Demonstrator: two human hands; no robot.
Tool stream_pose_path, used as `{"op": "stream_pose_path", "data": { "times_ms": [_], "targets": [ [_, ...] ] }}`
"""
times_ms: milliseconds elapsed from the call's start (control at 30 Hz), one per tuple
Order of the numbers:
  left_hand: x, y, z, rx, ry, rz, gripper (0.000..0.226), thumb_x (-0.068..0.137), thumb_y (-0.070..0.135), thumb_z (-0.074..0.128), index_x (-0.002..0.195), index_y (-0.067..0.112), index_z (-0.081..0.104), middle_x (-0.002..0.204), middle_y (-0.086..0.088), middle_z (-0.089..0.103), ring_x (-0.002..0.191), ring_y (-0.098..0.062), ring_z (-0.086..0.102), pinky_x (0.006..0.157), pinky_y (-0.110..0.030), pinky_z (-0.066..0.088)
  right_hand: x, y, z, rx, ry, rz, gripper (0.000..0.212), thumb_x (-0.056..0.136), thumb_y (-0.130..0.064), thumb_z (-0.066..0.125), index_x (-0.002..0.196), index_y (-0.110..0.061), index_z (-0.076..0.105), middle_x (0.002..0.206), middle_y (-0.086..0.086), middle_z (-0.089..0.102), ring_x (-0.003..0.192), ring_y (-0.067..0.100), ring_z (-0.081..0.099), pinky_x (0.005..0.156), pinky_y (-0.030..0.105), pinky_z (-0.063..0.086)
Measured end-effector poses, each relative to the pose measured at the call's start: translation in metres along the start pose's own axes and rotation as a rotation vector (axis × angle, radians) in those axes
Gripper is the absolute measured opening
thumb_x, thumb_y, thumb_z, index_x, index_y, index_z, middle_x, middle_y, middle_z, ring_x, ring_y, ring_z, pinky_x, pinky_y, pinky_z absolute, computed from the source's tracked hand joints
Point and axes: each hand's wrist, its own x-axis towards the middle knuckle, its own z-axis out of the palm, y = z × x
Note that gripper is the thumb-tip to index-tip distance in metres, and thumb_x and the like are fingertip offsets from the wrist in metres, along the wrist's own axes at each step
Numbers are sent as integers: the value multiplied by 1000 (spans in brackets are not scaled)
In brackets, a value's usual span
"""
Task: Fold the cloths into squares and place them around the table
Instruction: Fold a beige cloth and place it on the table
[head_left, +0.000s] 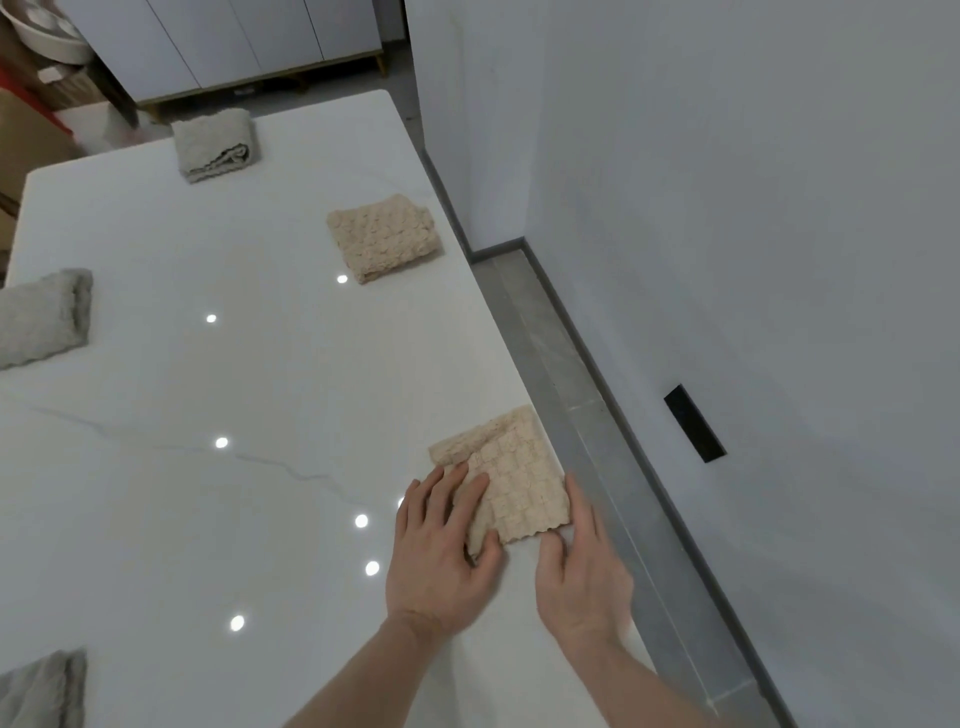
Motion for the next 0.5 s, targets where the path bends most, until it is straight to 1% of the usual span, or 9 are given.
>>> {"op": "stream_pose_path", "data": {
  "times_ms": [67,133,167,233,300,367,433,500],
  "targets": [
    [0,0,0,-2,7,1,60,89,43,61,147,31,50,155,10,41,149,-19,30,124,-47,22,-3,0,-3,43,1,-29,66,96,-43,42,154,-47,12,158,-23,29,84,11,65,63,30,48],
    [0,-1,1,-13,20,9,60,87,42,64,144,30,53,152,9,44,147,-20,33,123,-48,25,-4,-2,-5,38,18,-55,63,98,-55,37,155,-47,10,161,-28,17,92,10,67,64,30,49],
    [0,-1,1,-22,27,14,59,85,41,65,142,29,55,149,8,46,145,-20,34,122,-49,26,-3,-3,-4,22,30,-60,60,98,-58,33,154,-47,12,160,-29,16,95,10,68,65,31,51],
    [0,-1,1,-48,39,20,58,81,38,69,137,29,59,144,8,49,142,-21,36,120,-49,29,-1,-4,-1,-4,48,-61,55,100,-59,27,152,-48,17,156,-32,20,99,8,66,67,32,55],
    [-1,-1,-1,-91,49,2,57,77,38,71,133,28,61,138,8,48,136,-20,40,116,-46,34,1,-3,1,-27,46,-68,49,101,-56,28,149,-49,23,152,-34,26,100,6,64,66,31,54],
    [-2,0,-3,-143,45,-41,58,77,41,69,132,26,58,136,9,43,132,-18,42,115,-42,36,1,-1,2,-43,61,-64,46,102,-52,30,147,-48,29,149,-33,32,100,5,63,65,29,52],
    [-3,0,-5,-188,44,-95,63,80,46,63,138,25,51,144,9,38,137,-15,39,119,-34,31,1,-1,3,-49,67,-56,44,102,-47,32,147,-47,31,148,-32,33,98,5,63,64,28,52],
    [-3,1,-6,-201,35,-125,69,84,50,57,147,25,44,156,10,30,146,-11,30,122,-28,21,1,-1,4,-50,57,-52,44,102,-43,33,146,-46,32,148,-32,33,96,5,62,63,27,51]
  ]
}}
